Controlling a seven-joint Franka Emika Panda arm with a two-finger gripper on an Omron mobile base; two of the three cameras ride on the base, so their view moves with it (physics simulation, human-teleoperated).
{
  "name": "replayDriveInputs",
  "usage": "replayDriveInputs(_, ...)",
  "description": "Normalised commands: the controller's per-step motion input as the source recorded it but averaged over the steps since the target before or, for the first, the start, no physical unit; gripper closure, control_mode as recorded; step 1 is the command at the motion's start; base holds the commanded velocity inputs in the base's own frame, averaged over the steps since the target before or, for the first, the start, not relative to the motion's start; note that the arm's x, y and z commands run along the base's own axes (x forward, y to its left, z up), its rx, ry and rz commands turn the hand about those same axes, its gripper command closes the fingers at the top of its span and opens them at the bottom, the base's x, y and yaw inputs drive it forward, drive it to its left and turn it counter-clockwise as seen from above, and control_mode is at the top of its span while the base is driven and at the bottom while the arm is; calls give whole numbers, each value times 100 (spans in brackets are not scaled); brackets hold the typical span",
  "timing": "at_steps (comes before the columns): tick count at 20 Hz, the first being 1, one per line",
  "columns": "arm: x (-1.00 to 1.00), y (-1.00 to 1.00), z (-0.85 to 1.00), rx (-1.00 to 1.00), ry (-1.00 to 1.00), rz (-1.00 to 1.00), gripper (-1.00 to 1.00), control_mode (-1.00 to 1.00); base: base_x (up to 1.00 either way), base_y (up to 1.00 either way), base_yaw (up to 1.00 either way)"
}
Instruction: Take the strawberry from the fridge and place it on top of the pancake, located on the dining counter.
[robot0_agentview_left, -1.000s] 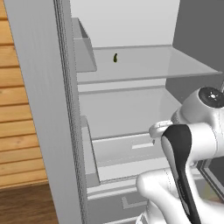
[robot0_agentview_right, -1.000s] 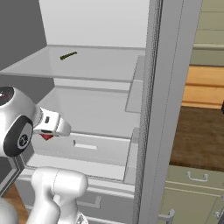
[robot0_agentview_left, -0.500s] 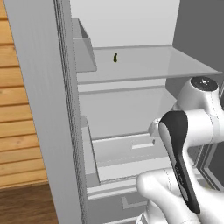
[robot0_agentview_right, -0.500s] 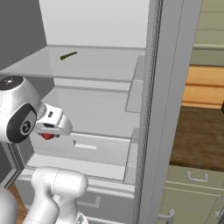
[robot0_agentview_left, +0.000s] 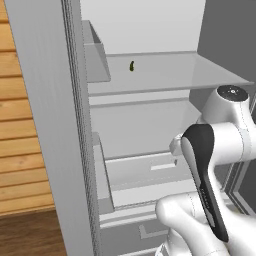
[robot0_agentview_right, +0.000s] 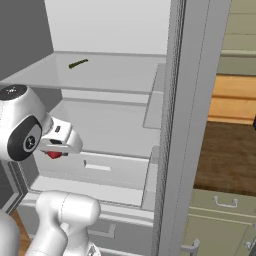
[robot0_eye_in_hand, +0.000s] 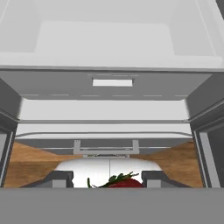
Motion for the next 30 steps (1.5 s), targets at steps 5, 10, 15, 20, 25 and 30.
replayDriveInputs(5,0,0,0,0,0,0,100,100,0,0,0)
replayDriveInputs(10,0,0,0,0,0,0,100,100,-3,1,24)
replayDriveInputs(15,0,0,0,0,0,0,100,100,-34,0,48)
replayDriveInputs(20,0,0,0,0,0,0,100,100,-60,9,59)
replayDriveInputs(25,0,0,0,0,0,0,100,100,-65,22,72)
replayDriveInputs(30,0,0,0,0,0,0,100,100,-67,13,75)
